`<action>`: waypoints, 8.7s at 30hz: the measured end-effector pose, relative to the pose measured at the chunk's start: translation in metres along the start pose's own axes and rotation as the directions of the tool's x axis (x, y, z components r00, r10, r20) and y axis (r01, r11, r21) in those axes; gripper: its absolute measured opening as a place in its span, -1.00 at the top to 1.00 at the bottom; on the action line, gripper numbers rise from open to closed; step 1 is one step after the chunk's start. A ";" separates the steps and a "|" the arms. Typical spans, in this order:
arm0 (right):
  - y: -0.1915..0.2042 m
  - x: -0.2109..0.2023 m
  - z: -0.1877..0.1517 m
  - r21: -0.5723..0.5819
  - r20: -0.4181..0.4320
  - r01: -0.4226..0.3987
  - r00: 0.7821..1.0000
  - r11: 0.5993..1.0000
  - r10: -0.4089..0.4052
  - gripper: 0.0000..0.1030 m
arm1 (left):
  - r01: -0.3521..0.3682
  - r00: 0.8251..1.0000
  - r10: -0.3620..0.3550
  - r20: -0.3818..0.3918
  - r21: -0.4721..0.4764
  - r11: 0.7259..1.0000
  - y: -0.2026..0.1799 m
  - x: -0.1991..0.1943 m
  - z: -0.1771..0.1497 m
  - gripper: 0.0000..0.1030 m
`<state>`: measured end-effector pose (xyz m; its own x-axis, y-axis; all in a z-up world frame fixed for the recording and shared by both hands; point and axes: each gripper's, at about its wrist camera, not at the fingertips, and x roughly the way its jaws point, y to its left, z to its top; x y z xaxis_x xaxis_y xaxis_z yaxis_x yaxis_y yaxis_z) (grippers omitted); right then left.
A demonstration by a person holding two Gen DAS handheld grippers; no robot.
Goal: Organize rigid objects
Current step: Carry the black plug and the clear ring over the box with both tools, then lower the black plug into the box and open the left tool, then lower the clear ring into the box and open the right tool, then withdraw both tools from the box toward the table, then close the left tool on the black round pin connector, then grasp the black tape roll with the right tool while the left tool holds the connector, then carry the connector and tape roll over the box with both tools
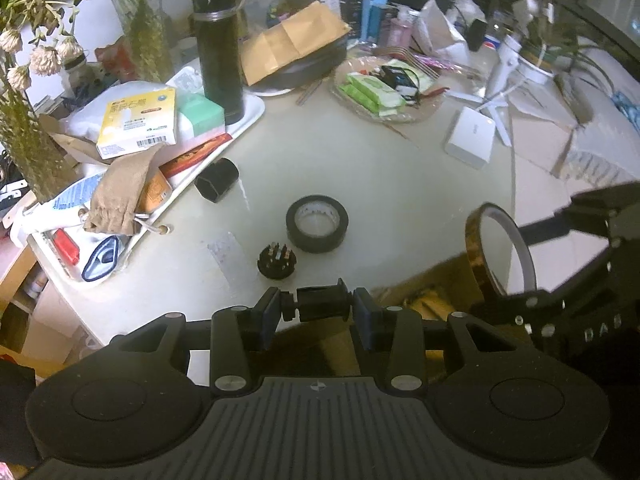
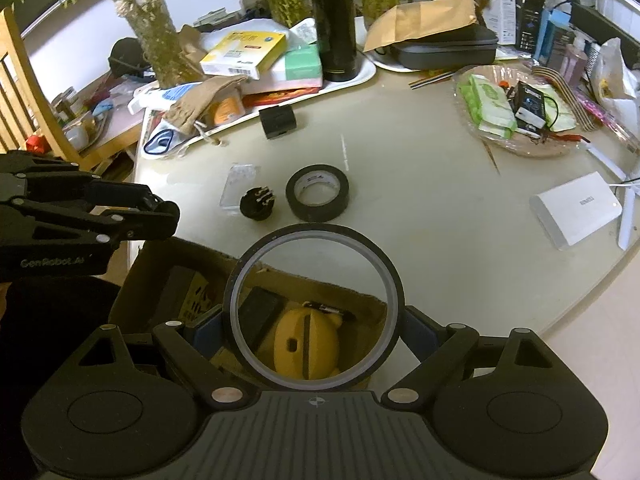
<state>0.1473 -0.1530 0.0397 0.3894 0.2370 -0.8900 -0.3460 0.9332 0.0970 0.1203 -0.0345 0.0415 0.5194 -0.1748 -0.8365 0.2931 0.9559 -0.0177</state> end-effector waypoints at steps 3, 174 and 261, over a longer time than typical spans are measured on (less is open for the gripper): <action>0.003 -0.001 -0.002 -0.017 -0.008 -0.004 1.000 1.000 0.004 -0.77 | 0.008 1.000 -0.008 -0.012 0.032 0.999 0.001 -0.003 -0.006 0.25; -0.011 0.030 0.012 0.016 0.152 0.087 0.984 0.996 -0.089 -1.00 | 0.105 0.990 -0.127 0.066 0.272 0.956 0.043 0.118 0.004 0.23; 0.017 0.073 0.063 -0.101 0.103 0.074 0.993 0.992 -0.063 -0.42 | 0.042 0.985 -0.060 0.161 0.113 0.993 0.035 0.006 -0.029 0.23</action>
<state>0.2235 -0.1031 0.0045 0.4967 0.2042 -0.8436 -0.4006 0.9162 -0.0141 0.1102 0.0048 0.0197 0.6236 -0.2679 -0.7344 0.4035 0.9149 0.0089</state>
